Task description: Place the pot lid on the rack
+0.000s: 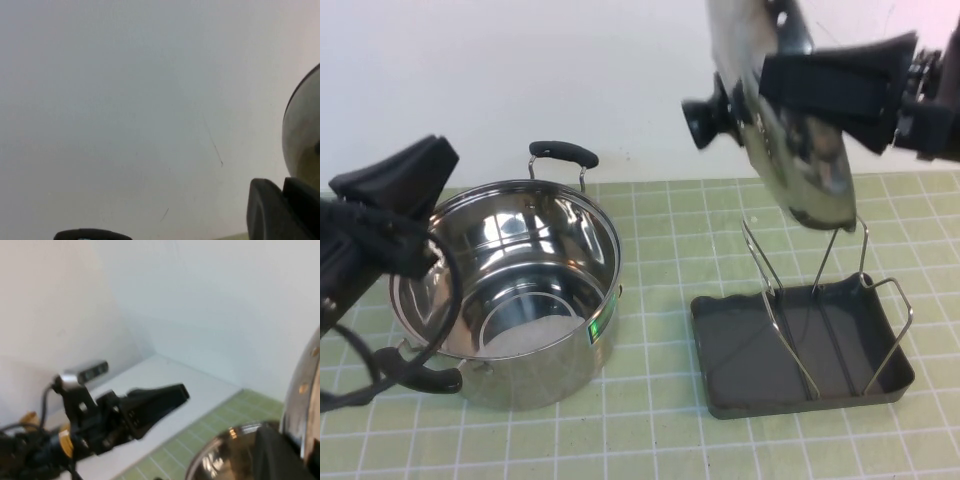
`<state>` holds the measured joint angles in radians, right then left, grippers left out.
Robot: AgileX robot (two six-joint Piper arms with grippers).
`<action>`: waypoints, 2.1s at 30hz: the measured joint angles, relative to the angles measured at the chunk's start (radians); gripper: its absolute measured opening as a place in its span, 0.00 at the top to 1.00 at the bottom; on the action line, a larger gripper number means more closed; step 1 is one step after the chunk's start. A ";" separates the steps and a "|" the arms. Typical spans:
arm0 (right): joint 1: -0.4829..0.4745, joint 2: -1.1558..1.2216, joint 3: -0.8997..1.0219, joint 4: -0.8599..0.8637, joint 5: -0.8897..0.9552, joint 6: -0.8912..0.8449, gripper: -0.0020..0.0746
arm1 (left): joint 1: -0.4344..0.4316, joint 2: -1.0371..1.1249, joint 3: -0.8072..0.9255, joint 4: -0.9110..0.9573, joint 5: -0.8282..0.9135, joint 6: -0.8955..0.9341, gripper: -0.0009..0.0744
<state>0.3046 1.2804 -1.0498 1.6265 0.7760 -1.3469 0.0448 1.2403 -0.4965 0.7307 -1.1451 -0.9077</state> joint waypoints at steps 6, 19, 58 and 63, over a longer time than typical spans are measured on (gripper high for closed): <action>0.000 0.049 0.074 -0.027 -0.088 0.023 0.96 | 0.069 -0.006 0.004 0.180 -0.004 -0.098 0.98; 0.000 0.083 0.209 0.055 -0.153 -0.125 0.80 | 0.075 -0.008 0.006 0.331 -0.006 -0.138 0.99; 0.000 -0.197 0.226 -0.057 -0.382 -0.251 0.79 | 0.077 -0.757 0.028 1.013 0.576 -0.794 0.99; 0.000 -0.437 0.334 -0.074 -0.466 -0.293 0.94 | 0.081 -1.001 0.127 1.026 0.749 -0.919 0.99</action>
<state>0.3046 0.8431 -0.7160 1.5530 0.3100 -1.6399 0.1259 0.2390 -0.3691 1.7566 -0.3965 -1.8269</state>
